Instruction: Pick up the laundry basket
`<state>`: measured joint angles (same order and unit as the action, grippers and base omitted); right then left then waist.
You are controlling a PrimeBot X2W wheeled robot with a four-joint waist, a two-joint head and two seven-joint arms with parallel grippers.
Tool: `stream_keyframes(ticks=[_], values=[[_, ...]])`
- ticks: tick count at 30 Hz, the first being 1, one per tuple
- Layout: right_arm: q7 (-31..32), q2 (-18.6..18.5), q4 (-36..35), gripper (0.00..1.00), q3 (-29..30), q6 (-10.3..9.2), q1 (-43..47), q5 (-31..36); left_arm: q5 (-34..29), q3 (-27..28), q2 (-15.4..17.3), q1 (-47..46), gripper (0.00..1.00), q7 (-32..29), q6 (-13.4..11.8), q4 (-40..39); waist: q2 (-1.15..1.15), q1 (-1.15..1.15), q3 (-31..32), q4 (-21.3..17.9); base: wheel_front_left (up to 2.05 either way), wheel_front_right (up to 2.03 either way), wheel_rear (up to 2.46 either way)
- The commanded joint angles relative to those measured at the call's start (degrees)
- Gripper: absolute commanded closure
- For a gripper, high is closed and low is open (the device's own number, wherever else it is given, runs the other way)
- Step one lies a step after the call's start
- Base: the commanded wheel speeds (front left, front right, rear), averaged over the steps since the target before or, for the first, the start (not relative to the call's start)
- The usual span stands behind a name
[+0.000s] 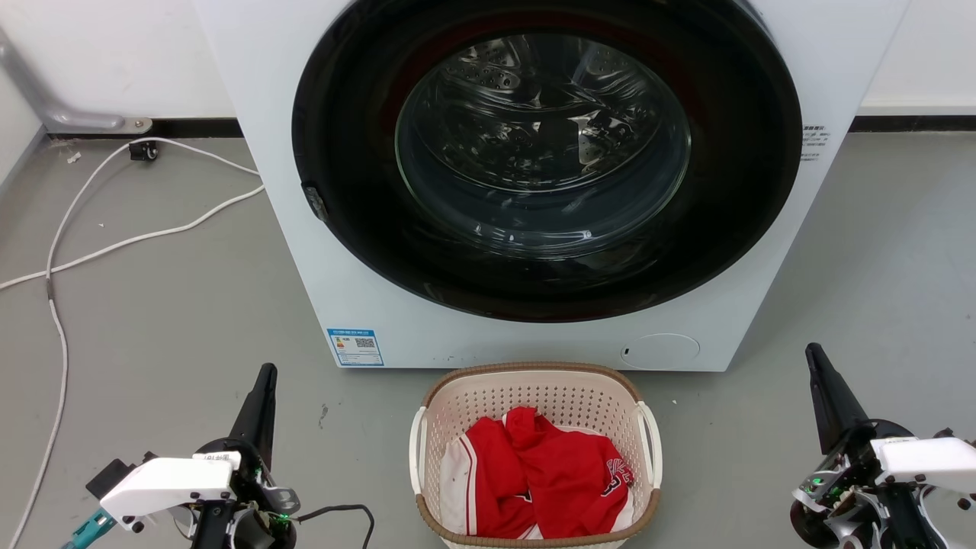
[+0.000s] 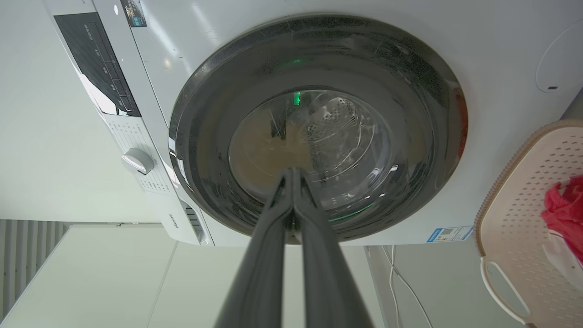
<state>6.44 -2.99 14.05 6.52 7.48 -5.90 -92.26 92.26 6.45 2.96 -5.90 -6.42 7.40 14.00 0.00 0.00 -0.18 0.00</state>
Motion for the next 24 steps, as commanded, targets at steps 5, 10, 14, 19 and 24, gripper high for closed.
stream_keyframes(ticks=[5,10,14,19,24], values=[[0.1,0.2,-0.1,1.0,0.1,0.02,-0.7,0.2,-0.2,0.2,-0.1,-0.6,1.0,-0.2,0.2,0.0,0.0,0.0,0.0,0.0,0.0,0.0,0.0],[0.1,0.2,-0.1,1.0,0.1,0.02,-0.7,0.2,-0.2,0.2,-0.1,-0.6,1.0,-0.2,0.2,0.0,0.0,0.0,0.0,0.0,0.0,0.0,0.0],[0.1,0.2,-0.1,1.0,0.1,0.02,-0.7,0.2,-0.2,0.2,-0.1,-0.7,1.0,-0.2,0.2,0.0,0.0,0.0,0.0,0.0,0.0,0.0,0.0],[0.1,0.2,-0.1,1.0,0.1,0.02,-0.7,0.2,-0.2,0.2,-0.1,-0.7,1.0,-0.2,0.2,0.0,0.0,0.0,0.0,0.0,0.0,0.0,0.0],[0.1,0.0,0.0,0.0,0.0,0.0,0.0,0.0,0.0,0.0,0.0,0.0,0.0,0.0,0.0,0.0,0.0,0.0,0.0,0.0,0.0,0.0,0.0]])
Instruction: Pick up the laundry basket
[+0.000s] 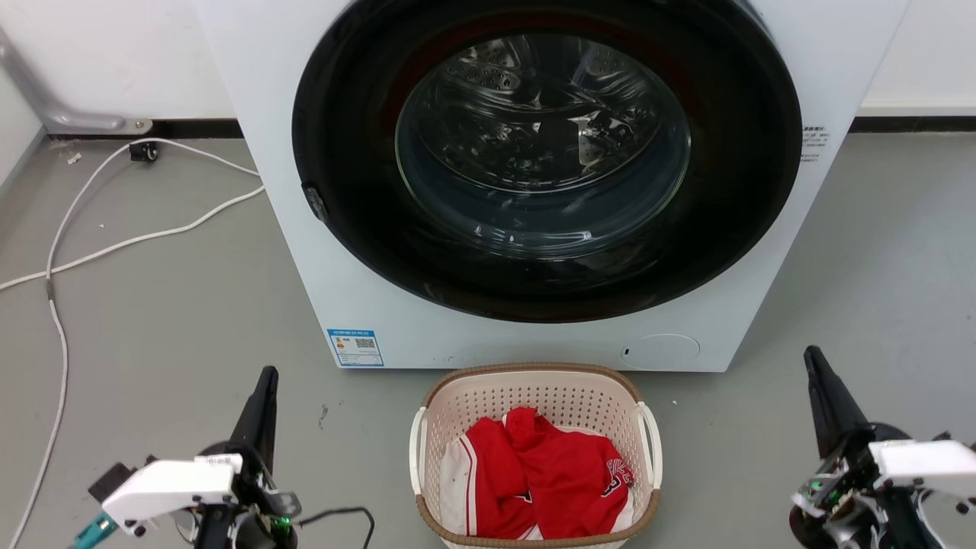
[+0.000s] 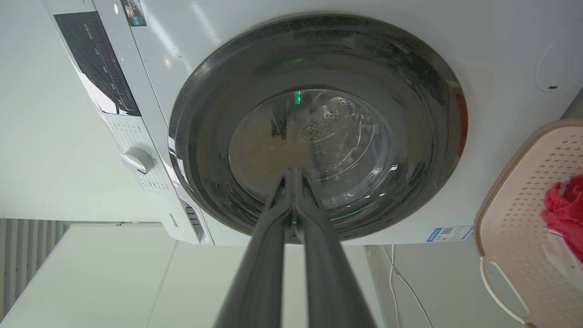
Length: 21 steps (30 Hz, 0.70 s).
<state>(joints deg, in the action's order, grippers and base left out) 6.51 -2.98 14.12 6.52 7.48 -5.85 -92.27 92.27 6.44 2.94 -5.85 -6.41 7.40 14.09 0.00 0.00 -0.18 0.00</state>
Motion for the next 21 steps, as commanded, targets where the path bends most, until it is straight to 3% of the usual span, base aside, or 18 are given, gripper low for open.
stream_keyframes(ticks=[1,21], values=[[0.0,0.0,0.3,0.0,0.0,0.01,0.2,0.0,0.0,-0.1,0.0,0.2,0.0,0.0,0.0,0.3,0.0,0.0,0.0,0.0,0.0,0.0,0.0],[-4.8,0.1,-0.3,0.0,-1.3,0.0,2.4,4.5,-3.1,-0.1,-0.2,2.3,0.0,4.8,0.0,0.1,0.0,0.0,0.0,-0.1,0.0,0.0,0.0]])
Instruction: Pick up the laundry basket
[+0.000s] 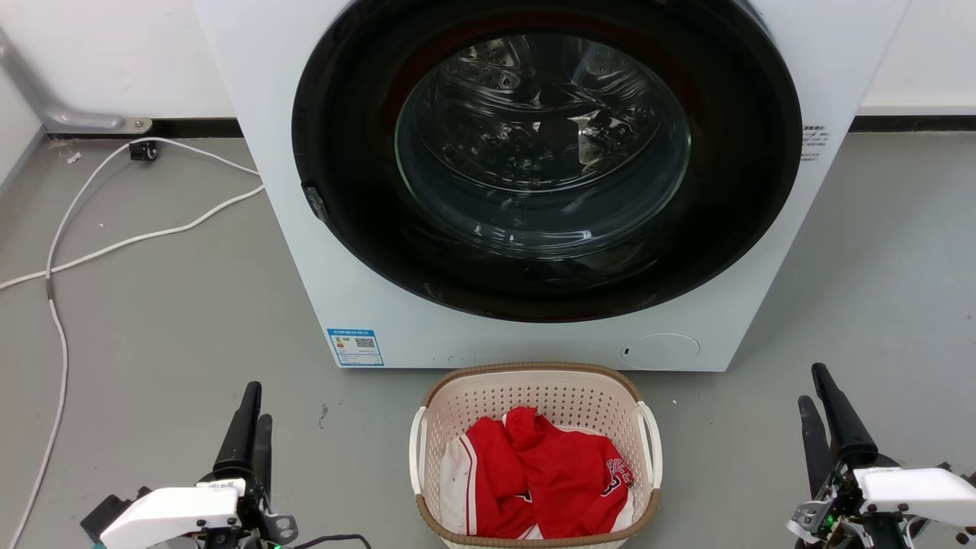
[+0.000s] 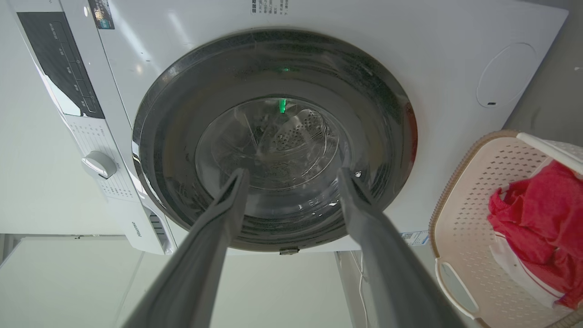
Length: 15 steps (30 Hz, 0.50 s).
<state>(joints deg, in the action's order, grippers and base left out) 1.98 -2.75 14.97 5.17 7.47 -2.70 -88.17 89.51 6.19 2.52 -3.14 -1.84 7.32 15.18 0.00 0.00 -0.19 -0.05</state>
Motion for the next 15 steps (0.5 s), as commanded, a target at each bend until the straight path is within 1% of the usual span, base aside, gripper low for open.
stream_keyframes(ticks=[1,3,9,15], values=[[-0.5,-0.2,-1.1,0.0,0.0,0.02,-0.7,0.8,-1.4,0.5,0.2,-0.3,0.0,0.4,0.1,-0.9,0.0,0.0,0.0,0.0,0.0,0.0,0.0],[-1.0,-0.2,-1.3,0.0,0.1,0.02,-0.6,2.2,-2.9,1.2,0.2,-0.3,0.0,0.9,0.1,-0.7,0.0,0.0,0.0,0.0,0.0,0.0,0.0],[-2.4,-0.2,-1.0,0.0,2.3,0.02,-0.9,10.2,-7.6,3.7,0.3,-0.6,0.0,2.4,0.1,-0.9,0.0,0.0,0.0,-0.1,0.0,0.0,0.0],[-3.8,-0.2,-3.2,0.0,3.2,0.02,-1.4,19.2,-13.7,5.4,0.3,-0.8,0.0,3.7,-0.4,-2.2,0.0,0.0,-0.1,-0.1,0.0,0.0,0.0]])
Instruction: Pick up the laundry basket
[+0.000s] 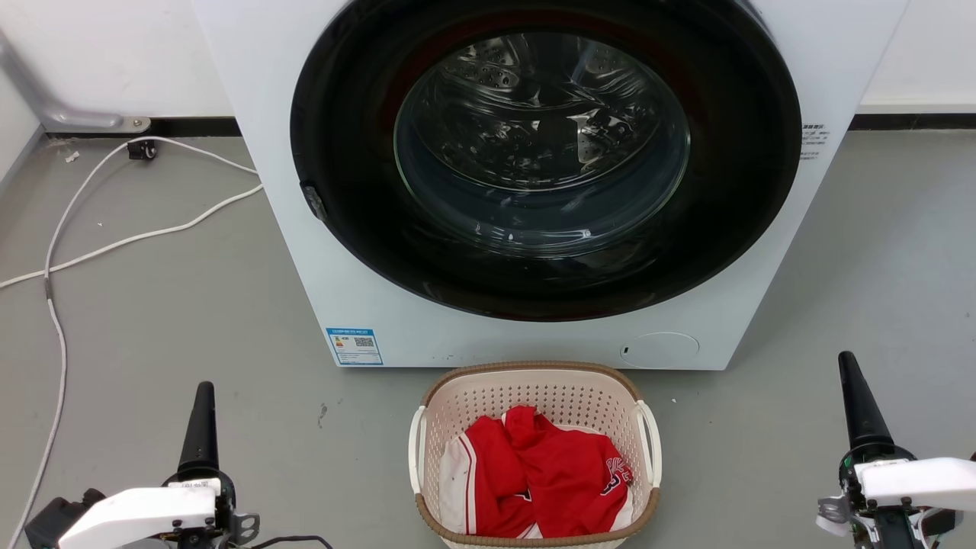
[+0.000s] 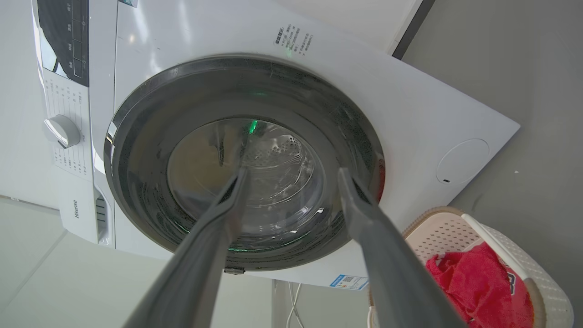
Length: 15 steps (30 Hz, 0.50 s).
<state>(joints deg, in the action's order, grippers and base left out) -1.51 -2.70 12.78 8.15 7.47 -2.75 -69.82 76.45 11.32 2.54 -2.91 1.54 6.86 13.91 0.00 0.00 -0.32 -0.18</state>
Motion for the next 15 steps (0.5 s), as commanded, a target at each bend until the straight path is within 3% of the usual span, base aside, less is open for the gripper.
stream_keyframes(ticks=[1,15], values=[[-0.5,-0.2,-1.6,0.0,0.2,0.02,-1.4,2.4,-1.6,0.5,0.3,-1.0,0.0,0.5,-0.2,-1.4,0.0,0.0,0.0,0.0,0.0,0.0,0.0],[-3.3,-0.3,-8.5,0.0,-2.4,0.02,-0.8,23.5,-16.6,-1.7,0.3,0.6,0.0,3.3,-3.8,-10.3,0.0,0.0,-0.3,0.0,0.0,0.0,0.0]])
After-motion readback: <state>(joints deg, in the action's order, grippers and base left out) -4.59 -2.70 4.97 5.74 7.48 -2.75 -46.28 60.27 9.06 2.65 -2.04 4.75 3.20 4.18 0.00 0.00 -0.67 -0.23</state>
